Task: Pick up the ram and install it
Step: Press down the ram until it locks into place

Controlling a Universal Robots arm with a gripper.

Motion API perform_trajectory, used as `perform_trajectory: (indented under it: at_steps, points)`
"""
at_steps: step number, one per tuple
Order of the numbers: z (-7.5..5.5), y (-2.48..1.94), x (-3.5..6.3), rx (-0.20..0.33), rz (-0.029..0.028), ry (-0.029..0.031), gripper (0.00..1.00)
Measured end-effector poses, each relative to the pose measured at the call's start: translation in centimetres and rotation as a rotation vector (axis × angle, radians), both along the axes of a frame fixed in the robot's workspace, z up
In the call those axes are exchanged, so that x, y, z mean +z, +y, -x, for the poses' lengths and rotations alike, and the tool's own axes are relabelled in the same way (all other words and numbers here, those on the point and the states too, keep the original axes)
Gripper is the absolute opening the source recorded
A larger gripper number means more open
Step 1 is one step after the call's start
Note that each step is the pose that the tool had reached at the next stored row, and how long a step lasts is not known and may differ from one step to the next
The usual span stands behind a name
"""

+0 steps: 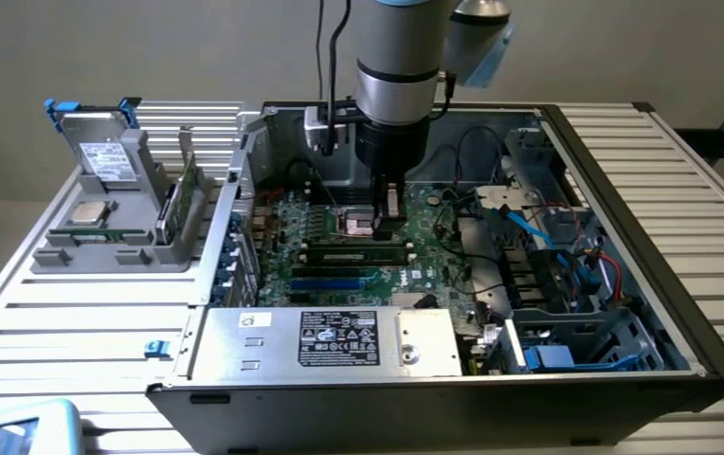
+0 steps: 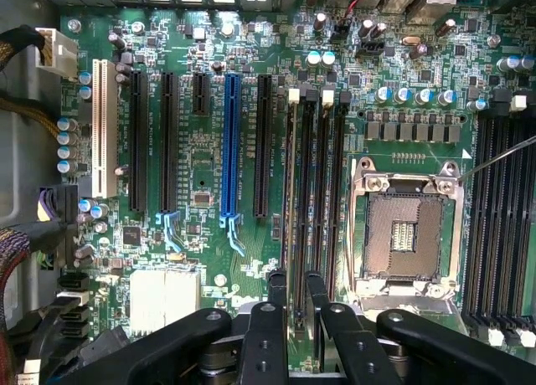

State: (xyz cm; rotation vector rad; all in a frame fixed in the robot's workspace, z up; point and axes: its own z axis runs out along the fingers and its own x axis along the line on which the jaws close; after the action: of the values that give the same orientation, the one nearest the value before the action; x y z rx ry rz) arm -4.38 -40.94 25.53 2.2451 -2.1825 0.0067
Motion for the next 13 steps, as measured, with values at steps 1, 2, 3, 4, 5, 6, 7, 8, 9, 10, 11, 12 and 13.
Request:
perform_trajectory:
  at_steps: [1,2,3,4,5,6,7,8,9,10,11,12,13]
  points:
    - [0.0,0.0,0.0,0.0,0.0,0.0,0.21]
    - [0.0,0.0,0.0,0.0,0.0,0.0,0.15]
    - [0.0,0.0,0.0,0.0,0.0,0.0,0.15]
    - [0.0,0.0,0.0,0.0,0.0001,0.0,0.11]
    - [0.0,0.0,-0.03,0.0,0.0001,0.0,0.11]
    - [-0.1,0.0,-0.1,0.0,0.0002,0.0,0.11]
    - [-0.2,0.0,-0.19,0.0,0.0003,0.0,0.11]
    - [-0.5,0.0,-0.32,0.0,0.0004,-0.0001,0.11]
    - [-0.8,0.0,-0.46,0.0,0.0005,0.0,0.11]
    - [-0.9,0.0,-0.65,0.0,0.0007,0.0,0.11]
    - [-1.0,0.0,-0.83,-0.001,0.0007,-0.0001,0.11]
    - [-1.0,0.0,-1.02,-0.001,0.0006,-0.0001,0.11]
    - [-1.0,0.0,-1.19,-0.001,0.0009,0.0,0.11]
